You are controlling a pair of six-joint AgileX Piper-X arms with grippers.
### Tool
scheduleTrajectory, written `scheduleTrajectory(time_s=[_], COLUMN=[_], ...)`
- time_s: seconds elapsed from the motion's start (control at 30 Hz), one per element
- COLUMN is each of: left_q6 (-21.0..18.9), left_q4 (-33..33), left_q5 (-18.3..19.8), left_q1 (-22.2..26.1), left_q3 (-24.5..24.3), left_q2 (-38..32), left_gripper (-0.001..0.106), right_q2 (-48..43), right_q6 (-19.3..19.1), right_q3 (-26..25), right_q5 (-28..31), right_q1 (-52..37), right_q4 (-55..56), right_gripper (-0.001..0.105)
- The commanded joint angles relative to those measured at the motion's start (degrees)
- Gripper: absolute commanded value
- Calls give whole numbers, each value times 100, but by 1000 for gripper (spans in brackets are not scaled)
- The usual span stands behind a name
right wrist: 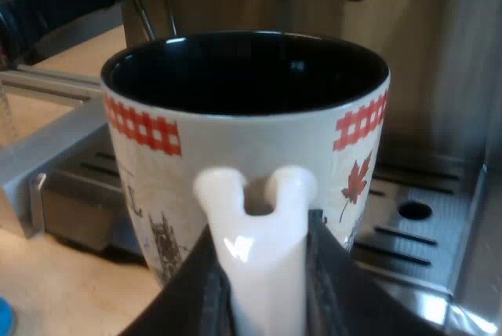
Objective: Place mug into machine
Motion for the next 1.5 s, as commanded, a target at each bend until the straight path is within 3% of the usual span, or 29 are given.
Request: scheduleTrajectory(time_s=[0.03,0.37,0.87,1.5], left_q6=[-74,-74,-74,-74], left_q4=[-91,-91,-91,-91], left_q5=[-104,78,365,459], left_q1=[-22,-22,-22,-22], left_q3=[-13,-13,-13,-13], left_q2=[-24,-24,-24,-24], left_gripper=[91,91,91,91], right_q2=[469,2037,3248,3747], right_q6=[-25,-25,63,63], right_q3=[-448,-1358,-2285,-2615], right_q5=[-204,-283,-17,39], right_q1=[1,1,1,1], right_q4=[-579,-1197,-1310,-1113], right_gripper=[0,0,0,0])
